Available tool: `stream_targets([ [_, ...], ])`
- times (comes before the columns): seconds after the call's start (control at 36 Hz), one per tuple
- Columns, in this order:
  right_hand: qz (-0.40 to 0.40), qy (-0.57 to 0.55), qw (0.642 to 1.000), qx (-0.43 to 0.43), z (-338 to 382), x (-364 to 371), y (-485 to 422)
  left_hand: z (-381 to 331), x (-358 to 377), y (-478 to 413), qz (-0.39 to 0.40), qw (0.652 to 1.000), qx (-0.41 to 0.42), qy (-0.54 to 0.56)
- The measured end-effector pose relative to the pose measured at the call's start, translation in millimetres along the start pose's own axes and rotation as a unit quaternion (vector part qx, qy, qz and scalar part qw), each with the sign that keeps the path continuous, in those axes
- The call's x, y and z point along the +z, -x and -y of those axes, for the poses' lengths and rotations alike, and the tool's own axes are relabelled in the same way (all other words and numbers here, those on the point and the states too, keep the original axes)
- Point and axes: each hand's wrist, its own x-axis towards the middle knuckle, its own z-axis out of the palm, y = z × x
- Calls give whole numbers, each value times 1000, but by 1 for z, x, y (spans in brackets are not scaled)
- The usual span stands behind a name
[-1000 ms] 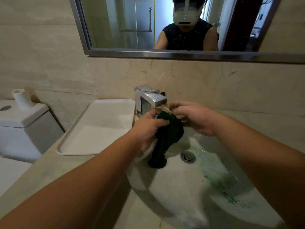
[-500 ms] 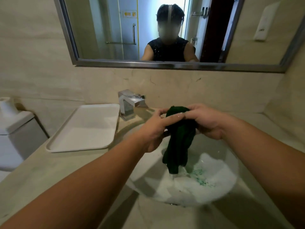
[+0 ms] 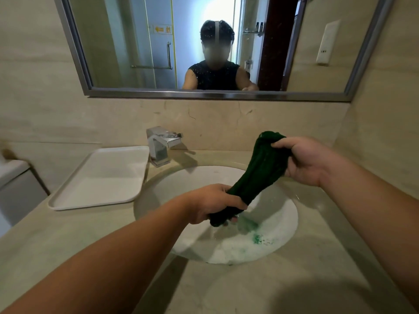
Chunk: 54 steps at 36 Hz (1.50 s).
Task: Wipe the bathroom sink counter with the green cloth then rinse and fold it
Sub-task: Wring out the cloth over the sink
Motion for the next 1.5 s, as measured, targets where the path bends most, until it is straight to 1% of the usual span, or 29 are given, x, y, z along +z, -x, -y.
stream_targets([
  [0.11, -54, 32, 998, -6, -6, -9, 2, -5, 3, 3, 18, 997, -22, 73],
  [0.19, -55, 91, 993, -59, -1, -6, 9, -18, 7, 7, 48, 990, -25, 128],
  [0.25, -18, 152, 983, -104, 6, 0, 19, -28, 8, 10, 77, 981, -20, 179],
  [0.31, 43, 209, 969, -126, 13, 8, 32, -37, 7, 12, 101, 964, -9, 246],
  [0.39, 141, 322, 928, -121, 17, 22, 47, -47, 1, 14, 115, 947, 18, 298],
  [0.44, 176, 377, 902, -117, 14, 30, 53, -50, -1, 16, 107, 950, 23, 293],
  [0.5, 171, 392, 893, -143, 8, 35, 52, -52, -2, 20, 99, 955, 25, 278],
  [0.56, 117, 394, 890, -196, 2, 36, 50, -51, -3, 22, 79, 963, 46, 253],
  [0.58, 89, 411, 878, -230, -2, 35, 49, -50, -4, 23, 66, 964, 58, 251],
  [0.61, 76, 445, 851, -268, -7, 33, 48, -50, -5, 23, 55, 963, 65, 257],
  [0.67, 96, 529, 774, -335, -21, 27, 46, -52, -6, 24, 35, 956, 75, 281],
  [0.72, 119, 602, 696, -373, -38, 20, 43, -56, -9, 25, 35, 952, 91, 290],
  [0.75, 103, 639, 646, -405, -45, 15, 40, -58, -10, 26, 44, 952, 96, 287],
  [0.78, 73, 670, 590, -444, -51, 12, 36, -59, -12, 27, 59, 953, 96, 280],
  [0.81, 39, 688, 543, -480, -55, 11, 31, -60, -13, 27, 81, 955, 91, 270],
  [0.83, 9, 691, 513, -509, -57, 12, 28, -62, -12, 28, 109, 958, 82, 251],
  [0.92, -26, 663, 480, -573, -55, 15, 20, -72, -6, 30, 201, 967, 50, 149],
  [0.97, -37, 691, 456, -560, -52, 15, 15, -79, -4, 26, 198, 977, 33, 73],
  [1.03, -46, 737, 441, -510, -48, 12, 13, -81, -3, 19, 158, 987, 25, -30],
  [1.08, -44, 790, 435, -430, -43, 14, 16, -79, 2, 13, 90, 983, 1, -159],
  [1.11, -40, 811, 440, -384, -42, 18, 19, -78, 7, 9, 48, 974, -6, -223],
  [1.14, -32, 825, 451, -340, -41, 21, 21, -76, 12, 5, 3, 954, 3, -300],
  [1.17, -22, 832, 466, -302, -41, 25, 23, -74, 17, 1, -41, 922, 26, -383],
  [1.19, -12, 834, 486, -263, -40, 27, 24, -73, 23, -1, -75, 888, 53, -451],
  [1.22, 2, 828, 514, -224, -40, 29, 24, -70, 28, -2, -96, 863, 79, -489],
  [1.31, 54, 786, 606, -113, -37, 25, 15, -59, 34, -5, -117, 843, 141, -506],
  [1.36, 93, 744, 660, -57, -34, 19, 10, -50, 36, -7, -136, 824, 171, -522],
  [1.44, 131, 676, 725, -1, -28, 11, 5, -40, 39, -12, -163, 796, 214, -542],
  [1.5, 143, 633, 761, 21, -25, 9, 5, -38, 37, -14, -174, 794, 233, -533],
])
